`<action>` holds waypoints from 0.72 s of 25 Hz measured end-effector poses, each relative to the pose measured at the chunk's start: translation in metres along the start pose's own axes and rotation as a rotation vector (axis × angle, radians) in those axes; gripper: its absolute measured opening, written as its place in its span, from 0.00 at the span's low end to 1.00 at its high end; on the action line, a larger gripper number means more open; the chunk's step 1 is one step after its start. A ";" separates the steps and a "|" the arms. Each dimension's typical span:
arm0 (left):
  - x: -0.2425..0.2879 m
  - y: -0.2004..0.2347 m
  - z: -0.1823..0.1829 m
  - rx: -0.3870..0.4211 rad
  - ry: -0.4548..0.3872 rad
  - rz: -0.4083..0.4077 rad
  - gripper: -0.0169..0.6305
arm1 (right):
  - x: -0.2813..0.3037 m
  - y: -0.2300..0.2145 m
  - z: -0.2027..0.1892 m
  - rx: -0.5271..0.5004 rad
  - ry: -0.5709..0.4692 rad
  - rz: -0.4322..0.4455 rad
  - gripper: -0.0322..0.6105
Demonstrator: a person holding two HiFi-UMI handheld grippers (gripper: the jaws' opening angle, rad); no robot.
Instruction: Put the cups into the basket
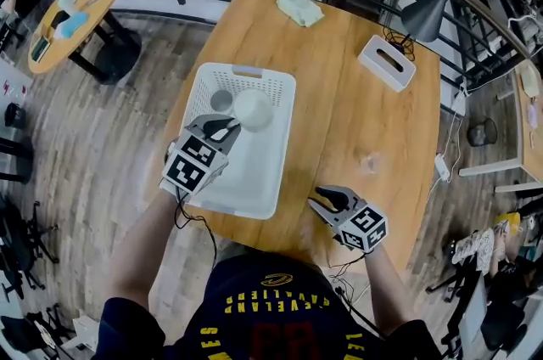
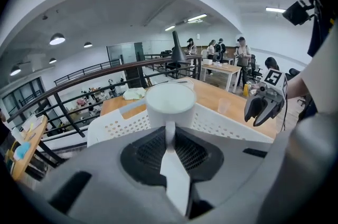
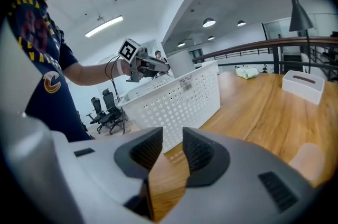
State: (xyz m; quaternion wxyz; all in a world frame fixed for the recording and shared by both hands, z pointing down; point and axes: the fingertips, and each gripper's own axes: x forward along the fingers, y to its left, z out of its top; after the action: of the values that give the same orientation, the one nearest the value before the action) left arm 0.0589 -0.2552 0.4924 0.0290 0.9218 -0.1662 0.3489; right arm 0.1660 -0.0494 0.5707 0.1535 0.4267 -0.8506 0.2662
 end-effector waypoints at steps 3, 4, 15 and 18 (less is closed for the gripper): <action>0.020 0.005 -0.011 -0.007 0.023 -0.016 0.11 | 0.007 -0.004 0.001 0.015 0.001 -0.030 0.24; 0.027 0.006 -0.014 -0.013 0.027 -0.021 0.11 | 0.009 -0.005 0.001 0.018 0.004 -0.038 0.24; 0.077 -0.001 -0.042 -0.045 0.080 -0.054 0.11 | 0.015 -0.019 0.007 0.059 -0.014 -0.101 0.24; 0.086 -0.002 -0.051 -0.044 0.096 -0.049 0.11 | 0.013 -0.021 0.006 0.071 -0.017 -0.107 0.24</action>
State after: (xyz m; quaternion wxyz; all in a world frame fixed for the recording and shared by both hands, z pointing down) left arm 0.0875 -0.2694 0.5875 0.0661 0.9069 -0.1495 0.3883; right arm 0.1749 -0.0717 0.5795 0.1450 0.4789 -0.8178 0.2842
